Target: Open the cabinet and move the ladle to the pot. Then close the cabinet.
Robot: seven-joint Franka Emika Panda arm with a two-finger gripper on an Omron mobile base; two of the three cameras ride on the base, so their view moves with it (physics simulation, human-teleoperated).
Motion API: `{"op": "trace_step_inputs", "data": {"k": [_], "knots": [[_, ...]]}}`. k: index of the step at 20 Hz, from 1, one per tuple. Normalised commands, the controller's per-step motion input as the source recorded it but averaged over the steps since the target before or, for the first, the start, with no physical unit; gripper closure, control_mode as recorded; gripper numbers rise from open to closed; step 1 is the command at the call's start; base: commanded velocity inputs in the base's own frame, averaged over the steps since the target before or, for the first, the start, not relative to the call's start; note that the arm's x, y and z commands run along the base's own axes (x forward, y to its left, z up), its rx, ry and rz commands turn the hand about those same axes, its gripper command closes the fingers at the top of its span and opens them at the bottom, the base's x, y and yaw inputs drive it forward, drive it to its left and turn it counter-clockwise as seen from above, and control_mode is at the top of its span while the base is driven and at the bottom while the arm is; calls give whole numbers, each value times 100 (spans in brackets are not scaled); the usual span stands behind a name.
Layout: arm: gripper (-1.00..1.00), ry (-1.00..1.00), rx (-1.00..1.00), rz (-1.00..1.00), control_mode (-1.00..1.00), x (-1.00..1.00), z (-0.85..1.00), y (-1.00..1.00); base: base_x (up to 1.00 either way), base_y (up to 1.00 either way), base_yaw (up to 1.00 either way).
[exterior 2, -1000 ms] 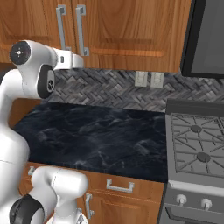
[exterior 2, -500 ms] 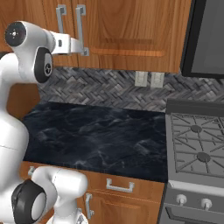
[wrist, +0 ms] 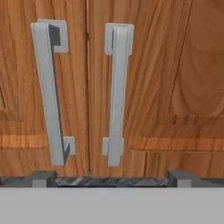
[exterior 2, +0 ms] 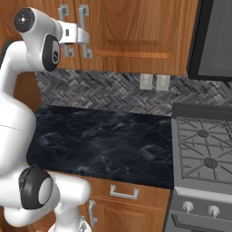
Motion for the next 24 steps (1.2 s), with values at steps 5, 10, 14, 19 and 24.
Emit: {"op": "trace_step_inputs", "data": {"k": [5, 10, 14, 19, 24], "knots": [[-100, 0, 0, 0, -100, 63, 0, -8, 0, 0, 0], [-100, 0, 0, 0, -100, 53, 0, -13, 0, 0, 0], [-100, -9, 0, 0, -100, 30, 0, 0, 0, 0, 0], [-100, -12, 0, 0, -100, 25, -1, 0, 0, 0, 0], [-100, -12, 0, 0, -100, 30, -10, 0, 0, 0, 0]]}}
